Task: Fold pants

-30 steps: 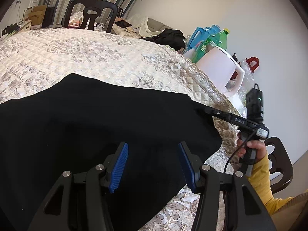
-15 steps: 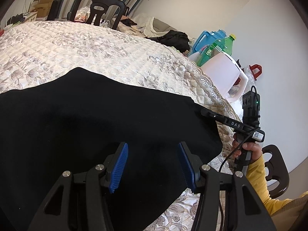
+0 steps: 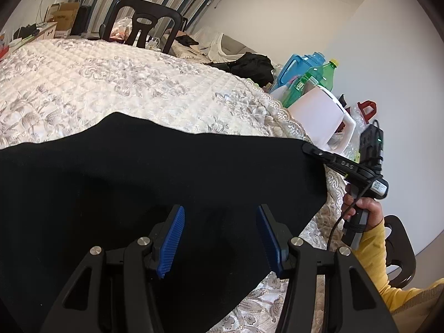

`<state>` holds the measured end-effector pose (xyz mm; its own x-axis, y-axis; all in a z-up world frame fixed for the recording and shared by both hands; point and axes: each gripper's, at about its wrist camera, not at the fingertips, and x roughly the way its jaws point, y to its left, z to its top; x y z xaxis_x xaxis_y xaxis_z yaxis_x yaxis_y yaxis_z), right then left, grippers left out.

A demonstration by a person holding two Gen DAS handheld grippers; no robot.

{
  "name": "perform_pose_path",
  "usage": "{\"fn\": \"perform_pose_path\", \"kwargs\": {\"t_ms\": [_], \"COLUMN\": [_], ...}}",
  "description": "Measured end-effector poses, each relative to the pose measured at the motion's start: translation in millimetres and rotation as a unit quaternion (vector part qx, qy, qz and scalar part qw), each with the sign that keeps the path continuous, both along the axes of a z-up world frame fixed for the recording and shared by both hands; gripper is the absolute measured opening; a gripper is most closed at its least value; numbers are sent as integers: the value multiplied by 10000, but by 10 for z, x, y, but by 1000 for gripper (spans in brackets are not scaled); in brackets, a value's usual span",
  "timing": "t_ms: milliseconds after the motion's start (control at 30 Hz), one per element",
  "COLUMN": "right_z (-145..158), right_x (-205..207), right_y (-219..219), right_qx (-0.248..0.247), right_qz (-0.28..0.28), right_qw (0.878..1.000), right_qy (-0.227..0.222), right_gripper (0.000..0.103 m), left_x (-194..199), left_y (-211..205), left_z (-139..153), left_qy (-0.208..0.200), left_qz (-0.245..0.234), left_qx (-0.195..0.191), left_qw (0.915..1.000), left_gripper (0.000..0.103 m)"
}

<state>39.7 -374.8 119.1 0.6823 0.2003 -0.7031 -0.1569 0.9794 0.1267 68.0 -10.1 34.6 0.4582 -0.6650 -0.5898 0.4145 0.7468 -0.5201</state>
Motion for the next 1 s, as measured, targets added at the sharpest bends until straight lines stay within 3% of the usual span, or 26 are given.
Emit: {"fn": "perform_pose_path", "kwargs": {"t_ms": [133, 233, 333, 367, 433, 500, 533, 633, 700, 833, 1000], "right_z": [-252, -421, -465, -449, -383, -281, -241, -255, -382, -522, -345], "right_x": [182, 212, 182, 160, 91, -3, -55, -214, -280, -340, -571], "right_y": [47, 38, -1, -19, -67, -60, -26, 138, 265, 276, 4], "right_qx": [-850, -1187, -1925, -1963, -1783, -1649, -1577, -1049, -934, -1463, -952], "right_qz": [-285, -427, -850, -879, -830, -807, -706, -55, 326, 4, -581], "right_qw": [9955, 9904, 9762, 9752, 9794, 9827, 9849, 9944, 9945, 9882, 9934], "right_qy": [299, 566, 524, 512, 454, 236, 127, 98, 354, 462, 282], "right_gripper": [1, 1, 1, 1, 2, 18, 21, 24, 27, 28, 44], "left_x": [33, 30, 21, 22, 25, 26, 23, 0, -19, -49, -87], "left_y": [-44, -64, -74, -73, -72, -82, -89, -114, -116, -89, -32], "left_z": [-57, -91, -104, -107, -110, -111, -114, -121, -131, -148, -167], "left_qy": [109, 193, 214, 219, 233, 219, 210, 150, 143, 123, 205], "left_qz": [-1, -64, -95, -89, -76, -40, -24, 18, 74, 215, 195], "left_qx": [54, 54, 104, 115, 119, 159, 197, 325, 411, 720, 761], "left_qw": [9999, 9998, 9997, 9997, 9996, 9996, 9996, 9994, 9990, 9971, 9967], "left_gripper": [58, 58, 58, 58, 58, 58, 58, 62, 63, 64, 66]}}
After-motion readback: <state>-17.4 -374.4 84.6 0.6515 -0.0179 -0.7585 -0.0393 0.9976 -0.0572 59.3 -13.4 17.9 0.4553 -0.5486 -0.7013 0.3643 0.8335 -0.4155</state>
